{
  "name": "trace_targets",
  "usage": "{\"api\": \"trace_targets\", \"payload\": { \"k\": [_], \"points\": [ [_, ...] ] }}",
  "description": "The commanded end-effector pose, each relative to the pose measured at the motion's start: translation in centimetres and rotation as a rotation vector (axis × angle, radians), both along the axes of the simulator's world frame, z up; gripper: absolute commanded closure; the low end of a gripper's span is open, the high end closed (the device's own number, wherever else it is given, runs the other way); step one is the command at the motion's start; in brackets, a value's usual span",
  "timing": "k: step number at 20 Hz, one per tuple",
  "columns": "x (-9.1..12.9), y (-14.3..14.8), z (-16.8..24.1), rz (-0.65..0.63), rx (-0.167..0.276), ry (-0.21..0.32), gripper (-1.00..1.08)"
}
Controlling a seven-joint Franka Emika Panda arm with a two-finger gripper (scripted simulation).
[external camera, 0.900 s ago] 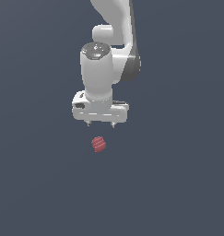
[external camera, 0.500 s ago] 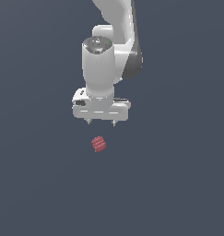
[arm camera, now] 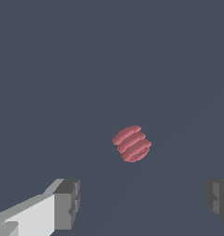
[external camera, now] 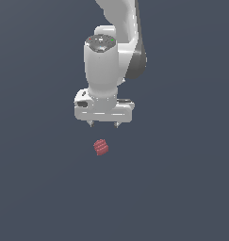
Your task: Pick up the object and move it to a goal position.
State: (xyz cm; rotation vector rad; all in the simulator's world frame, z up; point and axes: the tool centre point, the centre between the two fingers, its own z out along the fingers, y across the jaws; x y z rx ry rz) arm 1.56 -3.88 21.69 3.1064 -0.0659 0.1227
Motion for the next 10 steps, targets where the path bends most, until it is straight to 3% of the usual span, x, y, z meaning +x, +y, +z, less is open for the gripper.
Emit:
{"api": "trace_targets", "payload": {
  "k": [1,10],
  "points": [
    [0.0,-0.1,-0.4,0.016,-0.001,0.004,-0.92],
    [0.4,-0.8,-3.2,0.144,-0.008,0.026,-0.92]
  ]
}}
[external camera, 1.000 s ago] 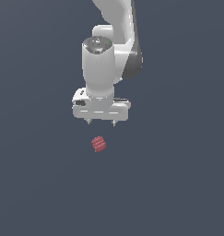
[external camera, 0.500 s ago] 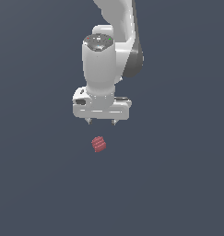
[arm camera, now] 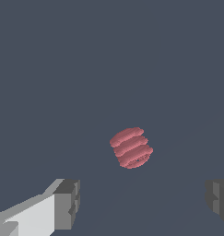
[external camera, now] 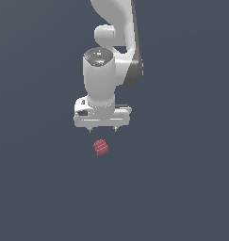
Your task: Pick up the object and move it to a goal position.
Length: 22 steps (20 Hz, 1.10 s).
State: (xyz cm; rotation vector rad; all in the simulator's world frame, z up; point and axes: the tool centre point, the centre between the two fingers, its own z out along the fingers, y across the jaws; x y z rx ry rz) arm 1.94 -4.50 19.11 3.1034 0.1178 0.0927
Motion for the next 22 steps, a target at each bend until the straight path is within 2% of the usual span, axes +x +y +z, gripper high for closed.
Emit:
{"api": "trace_targets", "payload": {
  "k": [1,13,22],
  "points": [
    [0.1,-0.3,-1.1,0.047,-0.001,0.009,-0.92],
    [0.4,-1.6,-7.3,0.318,0.007,0.052,-0.92],
    [0.4,-2.0,-9.7,0.425,0.017,0.065,-0.92]
  ]
}}
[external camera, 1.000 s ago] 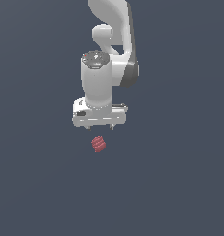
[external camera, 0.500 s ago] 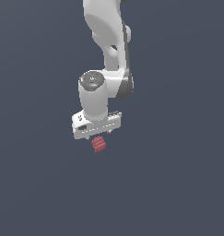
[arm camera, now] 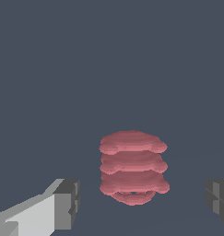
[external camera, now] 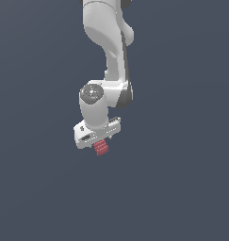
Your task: Pick up the object and move it to a goal position.
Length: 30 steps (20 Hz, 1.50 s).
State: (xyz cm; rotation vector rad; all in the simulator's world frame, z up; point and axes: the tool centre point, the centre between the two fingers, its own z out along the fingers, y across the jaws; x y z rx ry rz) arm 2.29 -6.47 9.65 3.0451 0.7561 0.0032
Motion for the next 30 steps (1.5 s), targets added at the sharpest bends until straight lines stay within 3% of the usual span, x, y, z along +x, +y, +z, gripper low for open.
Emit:
{"api": "trace_targets", "payload": {
  "k": [1,9,23,24,30],
  "points": [
    [0.0,-0.1,-0.4,0.020,0.002,0.002,-0.92],
    [0.0,-0.1,-0.9,0.025,0.003,0.003,-0.92],
    [0.0,-0.1,-5.6,0.030,0.003,0.003,-0.92],
    [0.0,-0.1,-5.6,0.030,0.003,0.003,1.08],
    [0.0,-0.1,-5.6,0.030,0.003,0.003,1.08]
  ]
}}
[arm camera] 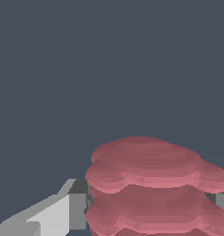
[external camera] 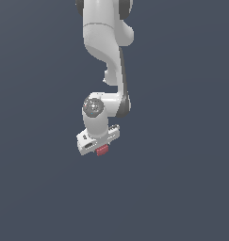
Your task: Pick up the object and move it to a goal position.
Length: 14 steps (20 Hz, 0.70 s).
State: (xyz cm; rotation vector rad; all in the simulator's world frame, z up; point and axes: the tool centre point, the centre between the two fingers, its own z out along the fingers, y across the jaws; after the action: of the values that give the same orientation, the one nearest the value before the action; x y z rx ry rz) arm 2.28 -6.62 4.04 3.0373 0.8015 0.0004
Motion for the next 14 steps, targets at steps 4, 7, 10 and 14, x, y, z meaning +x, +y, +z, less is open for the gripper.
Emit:
{"api": "trace_targets", "payload": {
  "k": [4,7,10,14],
  "points": [
    [0.0,0.0,0.0,0.000,0.000,0.000,1.08],
    [0.0,0.1,0.2,-0.004,-0.001,-0.002,1.08],
    [0.1,0.5,0.7,-0.015,-0.003,-0.008,1.08],
    [0.4,1.3,1.9,-0.042,-0.007,-0.021,1.08]
  ]
}}
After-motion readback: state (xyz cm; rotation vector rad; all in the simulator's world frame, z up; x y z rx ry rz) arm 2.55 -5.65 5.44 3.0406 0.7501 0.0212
